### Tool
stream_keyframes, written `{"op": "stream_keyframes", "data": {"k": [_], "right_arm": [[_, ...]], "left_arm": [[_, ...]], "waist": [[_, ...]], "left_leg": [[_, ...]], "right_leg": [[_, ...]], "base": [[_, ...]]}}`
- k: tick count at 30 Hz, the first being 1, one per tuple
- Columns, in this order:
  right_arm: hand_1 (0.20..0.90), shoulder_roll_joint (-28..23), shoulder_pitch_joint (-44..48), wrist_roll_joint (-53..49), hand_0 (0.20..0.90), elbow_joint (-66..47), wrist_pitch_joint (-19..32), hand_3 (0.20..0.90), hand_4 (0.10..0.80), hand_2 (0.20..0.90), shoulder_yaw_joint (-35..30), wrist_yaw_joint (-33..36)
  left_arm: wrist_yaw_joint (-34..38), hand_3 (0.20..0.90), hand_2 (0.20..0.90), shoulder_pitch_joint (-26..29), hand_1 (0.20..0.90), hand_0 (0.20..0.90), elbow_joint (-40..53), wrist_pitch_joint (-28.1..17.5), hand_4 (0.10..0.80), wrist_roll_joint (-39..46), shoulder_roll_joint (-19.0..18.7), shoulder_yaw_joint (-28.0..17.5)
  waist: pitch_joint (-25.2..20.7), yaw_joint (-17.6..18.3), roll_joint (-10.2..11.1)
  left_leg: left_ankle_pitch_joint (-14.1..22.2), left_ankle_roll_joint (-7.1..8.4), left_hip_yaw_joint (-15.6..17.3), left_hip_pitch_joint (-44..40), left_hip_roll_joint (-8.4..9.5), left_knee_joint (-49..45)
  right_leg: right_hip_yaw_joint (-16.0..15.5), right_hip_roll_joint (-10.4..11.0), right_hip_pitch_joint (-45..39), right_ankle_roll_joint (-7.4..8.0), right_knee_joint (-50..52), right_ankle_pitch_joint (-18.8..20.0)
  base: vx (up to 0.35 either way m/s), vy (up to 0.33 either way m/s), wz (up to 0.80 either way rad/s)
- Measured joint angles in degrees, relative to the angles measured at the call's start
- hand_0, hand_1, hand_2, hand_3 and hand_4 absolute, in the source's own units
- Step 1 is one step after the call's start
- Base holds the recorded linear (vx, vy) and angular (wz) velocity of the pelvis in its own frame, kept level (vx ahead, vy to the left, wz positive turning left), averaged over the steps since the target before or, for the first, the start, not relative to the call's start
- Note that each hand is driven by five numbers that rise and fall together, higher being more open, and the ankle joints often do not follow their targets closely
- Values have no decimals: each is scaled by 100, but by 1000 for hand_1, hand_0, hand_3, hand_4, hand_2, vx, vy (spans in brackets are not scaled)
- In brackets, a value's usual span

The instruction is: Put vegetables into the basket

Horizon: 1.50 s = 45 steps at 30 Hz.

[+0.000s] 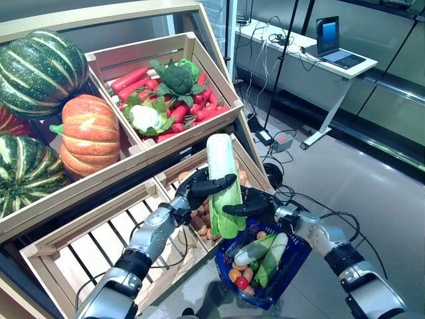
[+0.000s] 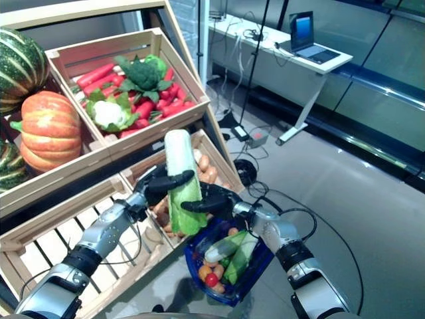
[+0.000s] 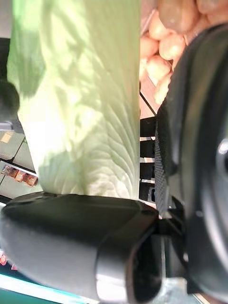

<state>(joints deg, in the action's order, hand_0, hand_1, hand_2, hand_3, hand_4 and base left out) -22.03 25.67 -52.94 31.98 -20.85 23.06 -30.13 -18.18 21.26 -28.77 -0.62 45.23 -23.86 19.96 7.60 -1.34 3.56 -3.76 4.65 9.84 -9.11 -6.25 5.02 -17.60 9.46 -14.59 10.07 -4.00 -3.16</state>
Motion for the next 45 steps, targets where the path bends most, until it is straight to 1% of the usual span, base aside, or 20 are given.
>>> {"op": "stream_keyframes", "data": {"k": [2, 4, 7, 11, 14, 16, 23, 26, 27, 28, 33, 39, 41, 45], "right_arm": [[900, 7, 0, -347, 900, 192, -294, 900, 800, 900, -23, -145], [900, 16, -1, -431, 900, 305, -537, 900, 800, 900, -23, -293], [900, 22, -4, -429, 900, 387, -685, 900, 800, 900, -16, -435], [900, 42, -4, -429, 900, 502, -796, 900, 800, 900, -10, -540], [900, 61, -5, -440, 900, 584, -811, 900, 800, 900, 19, -646], [900, 65, -21, -574, 900, 602, -916, 900, 800, 900, 46, -673], [900, 131, -63, -588, 900, 722, -1052, 900, 800, 900, 68, -795], [900, 250, -73, -431, 900, 877, -1090, 900, 800, 900, 93, -935], [669, 259, -73, -348, 669, 881, -1087, 669, 646, 669, 123, -961], [300, 256, -73, -344, 300, 886, -1065, 300, 400, 300, 205, -961], [300, 275, -73, -342, 300, 894, -1035, 300, 400, 300, 284, -915], [300, 307, -75, -356, 300, 886, -774, 300, 400, 300, 404, -785], [300, 327, -75, -371, 300, 882, -766, 300, 400, 300, 409, -731], [300, 366, -77, -372, 300, 883, -713, 300, 400, 300, 408, -680]], "left_arm": [[-78, 300, 300, -110, 300, 300, 159, 50, 400, 0, -70, 22], [-193, 300, 300, -127, 300, 300, 245, 108, 400, 1, -177, 176], [-280, 300, 300, -185, 300, 300, 341, 158, 400, 4, -247, 233], [-349, 300, 300, -200, 300, 300, 397, 305, 400, 41, -258, 249], [-356, 300, 300, -206, 300, 300, 480, 350, 400, 67, -268, 350], [-368, 300, 300, -244, 300, 300, 571, 389, 400, 72, -275, 411], [-433, 300, 300, -252, 300, 300, 589, 414, 400, 73, -278, 513], [-432, 300, 300, -265, 300, 300, 589, 413, 400, 73, -322, 614], [-432, 300, 300, -273, 300, 300, 589, 414, 400, 73, -346, 644], [-432, 300, 300, -278, 300, 300, 589, 414, 400, 73, -353, 673], [-338, 300, 300, -295, 300, 300, 589, 416, 400, 62, -389, 722], [-233, 300, 300, -300, 300, 300, 589, 424, 400, 226, -387, 665], [-231, 300, 300, -301, 300, 300, 589, 424, 400, 225, -390, 662], [-231, 300, 300, -302, 300, 300, 589, 426, 400, 234, -388, 629]], "waist": [[-8, -8, 10], [-15, -22, 17], [-25, -34, 19], [-105, -40, 27], [-148, -49, 31], [-180, -56, 34], [-331, -50, 42], [-406, -43, 48], [-418, -42, 46], [-424, -43, 48], [-425, -36, 47], [-426, -30, 45], [-427, -31, 43], [-426, -24, 42]], "left_leg": [[0, 0, -3, -5, 0, 0], [0, 0, -6, -5, 0, 0], [-1, 0, -8, -5, 4, 0], [-1, -1, -13, -5, 4, 0], [-1, -1, -15, -8, 7, 0], [-1, -1, -17, -8, 6, 0], [-2, -1, -18, -11, 6, 0], [-2, -1, -18, -12, 5, 0], [-3, -2, -18, -13, 5, 0], [-4, -1, -18, -14, 5, 0], [-9, -4, -18, -16, 5, 0], [-9, -4, -18, -16, 6, 0], [-9, -4, -18, -20, 7, 0], [-9, -4, -18, -20, 7, 0]], "right_leg": [[1, -1, -8, 0, 0, 0], [1, -1, -8, 0, 0, 0], [1, 2, -8, 0, 0, 0], [1, 2, -10, 0, 0, 0], [1, 3, -14, 0, 0, 0], [2, 2, -14, 0, 0, 0], [16, 2, -9, 0, 0, 0], [25, 2, -3, 0, 0, 0], [27, 2, -3, 1, 0, 0], [29, 2, -4, 1, 0, 0], [38, 2, -1, 5, 1, 3], [43, 3, -1, 5, 1, 4], [55, 5, 0, 5, 0, 4], [142, 3, 9, 6, -5, 4]], "base": [[0, 0, 0], [0, 0, 0], [0, 0, 0], [0, 0, 0], [0, 0, 0], [0, 0, 0], [0, 0, 0], [0, 0, 0], [0, 0, 0], [0, 0, 0], [0, 0, 0], [0, 0, 0], [0, 0, 0], [0, 0, 0]]}}
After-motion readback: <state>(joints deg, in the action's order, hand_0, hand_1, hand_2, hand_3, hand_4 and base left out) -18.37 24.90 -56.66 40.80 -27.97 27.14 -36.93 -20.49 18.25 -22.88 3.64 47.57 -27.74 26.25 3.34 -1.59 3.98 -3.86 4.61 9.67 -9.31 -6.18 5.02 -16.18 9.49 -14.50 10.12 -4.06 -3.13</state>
